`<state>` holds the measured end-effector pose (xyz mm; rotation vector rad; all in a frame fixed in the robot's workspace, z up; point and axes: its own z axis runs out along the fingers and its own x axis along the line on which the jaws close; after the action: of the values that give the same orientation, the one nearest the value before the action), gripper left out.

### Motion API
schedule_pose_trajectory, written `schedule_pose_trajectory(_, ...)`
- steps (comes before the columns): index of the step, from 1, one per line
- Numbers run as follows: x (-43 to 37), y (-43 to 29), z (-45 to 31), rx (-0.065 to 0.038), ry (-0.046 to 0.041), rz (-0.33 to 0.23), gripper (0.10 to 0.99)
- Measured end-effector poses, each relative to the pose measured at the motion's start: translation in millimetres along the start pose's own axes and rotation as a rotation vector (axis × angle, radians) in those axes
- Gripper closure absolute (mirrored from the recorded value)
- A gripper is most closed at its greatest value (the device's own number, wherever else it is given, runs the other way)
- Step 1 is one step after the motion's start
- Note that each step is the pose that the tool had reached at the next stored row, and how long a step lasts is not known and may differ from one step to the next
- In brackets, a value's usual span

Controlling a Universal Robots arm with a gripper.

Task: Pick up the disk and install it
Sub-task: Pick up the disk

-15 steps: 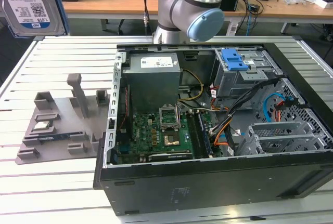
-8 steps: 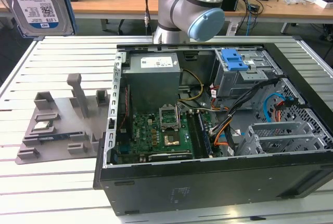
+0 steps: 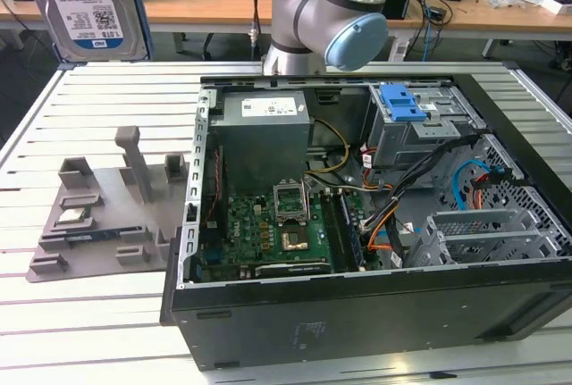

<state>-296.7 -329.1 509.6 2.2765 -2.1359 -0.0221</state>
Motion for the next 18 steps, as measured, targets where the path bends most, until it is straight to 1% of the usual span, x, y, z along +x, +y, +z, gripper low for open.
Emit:
schedule_pose_trajectory(1,0.2,-2.6,-0.1,0.0,0.0,0.0,0.722)
schedule_pose_trajectory(3,0.8,-12.6,-0.3,0.0,0.0,0.0,0.722)
schedule_pose_trajectory(5,1.2,-18.5,-0.4,0.0,0.0,0.0,0.722)
schedule_pose_trajectory(6,1.7,-26.2,-0.6,0.0,0.0,0.0,0.722)
schedule_pose_trajectory(7,2.0,-30.9,-0.7,0.0,-0.0001,0.0,0.722)
schedule_pose_trajectory(9,2.4,-36.5,-0.8,0.0,0.0,0.0,0.722)
schedule_pose_trajectory(10,2.6,-41.0,-1.0,0.0,0.0,0.0,0.722)
schedule_pose_trajectory(16,3.8,-59.7,-1.4,0.0,0.0,0.0,0.722)
schedule_pose_trajectory(17,4.1,-64.3,-1.5,0.0,0.0,0.0,0.722)
schedule_pose_trajectory(18,4.3,-67.3,-1.6,0.0,0.0,0.0,0.722)
